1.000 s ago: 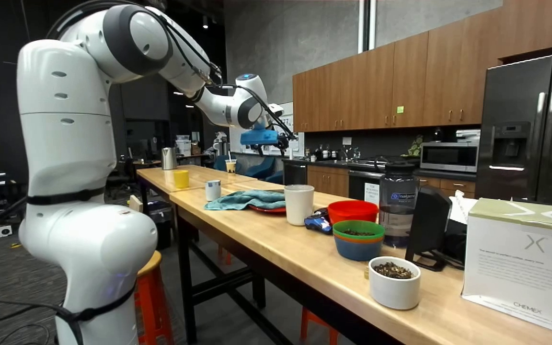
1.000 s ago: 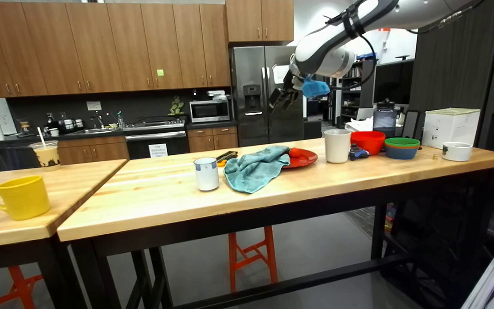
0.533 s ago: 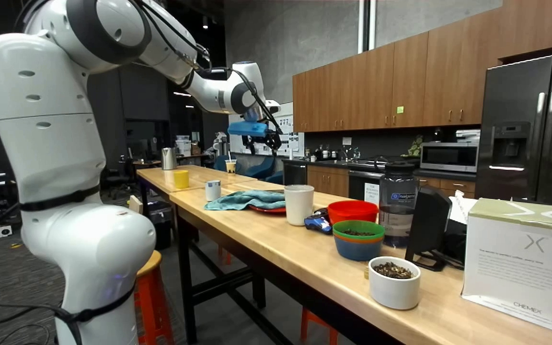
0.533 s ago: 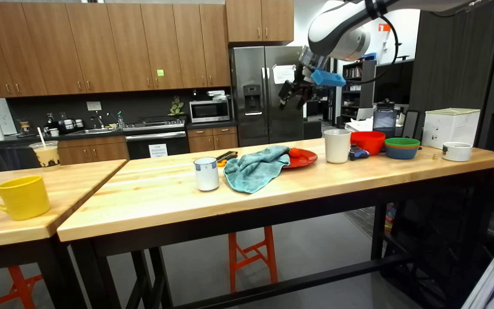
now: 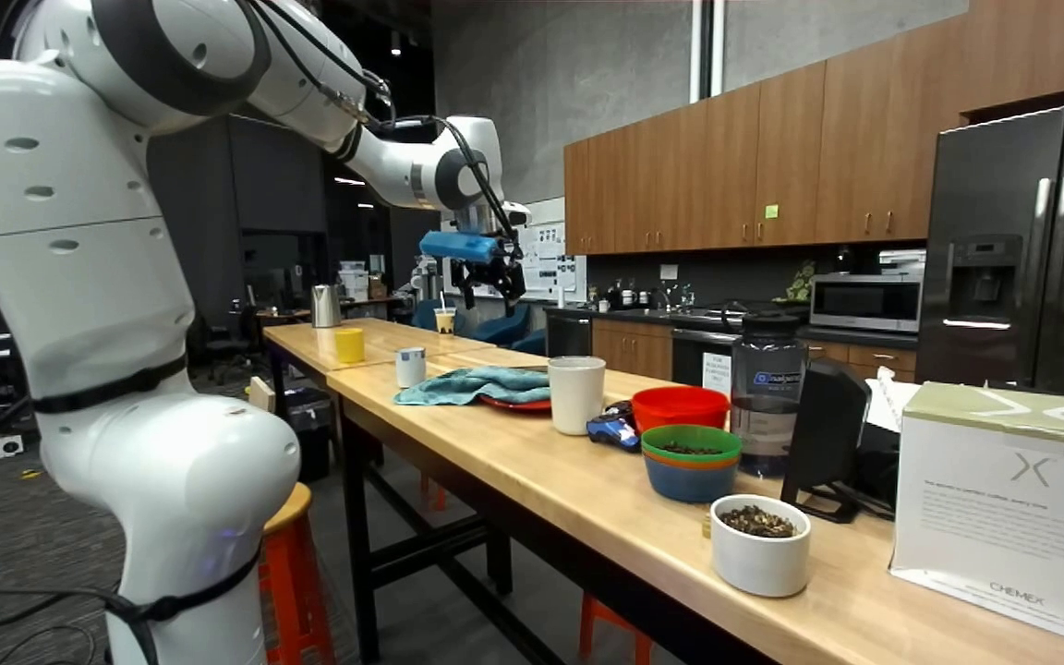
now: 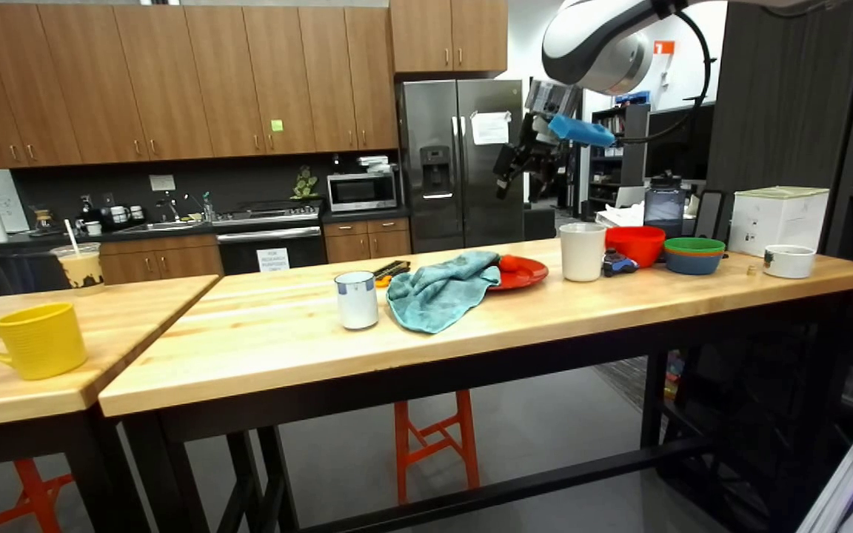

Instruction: Put the blue towel on the orange plate

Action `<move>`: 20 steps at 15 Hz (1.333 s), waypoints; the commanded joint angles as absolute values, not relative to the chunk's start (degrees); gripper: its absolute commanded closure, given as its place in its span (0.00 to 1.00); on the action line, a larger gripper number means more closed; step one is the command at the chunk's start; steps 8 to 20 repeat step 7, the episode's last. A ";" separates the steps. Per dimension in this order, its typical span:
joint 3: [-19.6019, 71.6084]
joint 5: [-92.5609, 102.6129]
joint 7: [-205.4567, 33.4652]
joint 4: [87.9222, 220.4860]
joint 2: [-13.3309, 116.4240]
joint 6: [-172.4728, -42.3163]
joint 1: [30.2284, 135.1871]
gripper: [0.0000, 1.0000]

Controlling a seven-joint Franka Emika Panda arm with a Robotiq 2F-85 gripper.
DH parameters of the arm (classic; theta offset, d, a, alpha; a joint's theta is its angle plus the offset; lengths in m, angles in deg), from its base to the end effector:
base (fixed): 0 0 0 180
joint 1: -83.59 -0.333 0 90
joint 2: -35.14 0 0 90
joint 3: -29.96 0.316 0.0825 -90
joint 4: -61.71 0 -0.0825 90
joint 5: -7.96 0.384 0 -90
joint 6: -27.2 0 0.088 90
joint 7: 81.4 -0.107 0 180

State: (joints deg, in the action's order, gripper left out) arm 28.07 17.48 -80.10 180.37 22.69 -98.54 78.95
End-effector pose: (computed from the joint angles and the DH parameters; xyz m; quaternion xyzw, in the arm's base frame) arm 0.5222 0.0297 0.5604 -0.9825 0.0019 -0.1678 0.0803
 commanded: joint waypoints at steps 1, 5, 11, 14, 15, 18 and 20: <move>28.73 18.39 -81.26 181.84 20.89 -95.22 80.13 0.00; 29.00 18.11 -80.77 181.14 22.71 -96.48 79.98 0.00; 29.09 18.11 -80.76 181.14 22.87 -96.48 79.96 0.00; 29.09 18.11 -80.76 181.14 22.87 -96.48 79.96 0.00; 29.09 18.11 -80.76 181.14 22.87 -96.48 79.96 0.00; 29.09 18.11 -80.76 181.14 22.87 -96.48 79.96 0.00; 29.09 18.11 -80.76 181.14 22.87 -96.48 79.96 0.00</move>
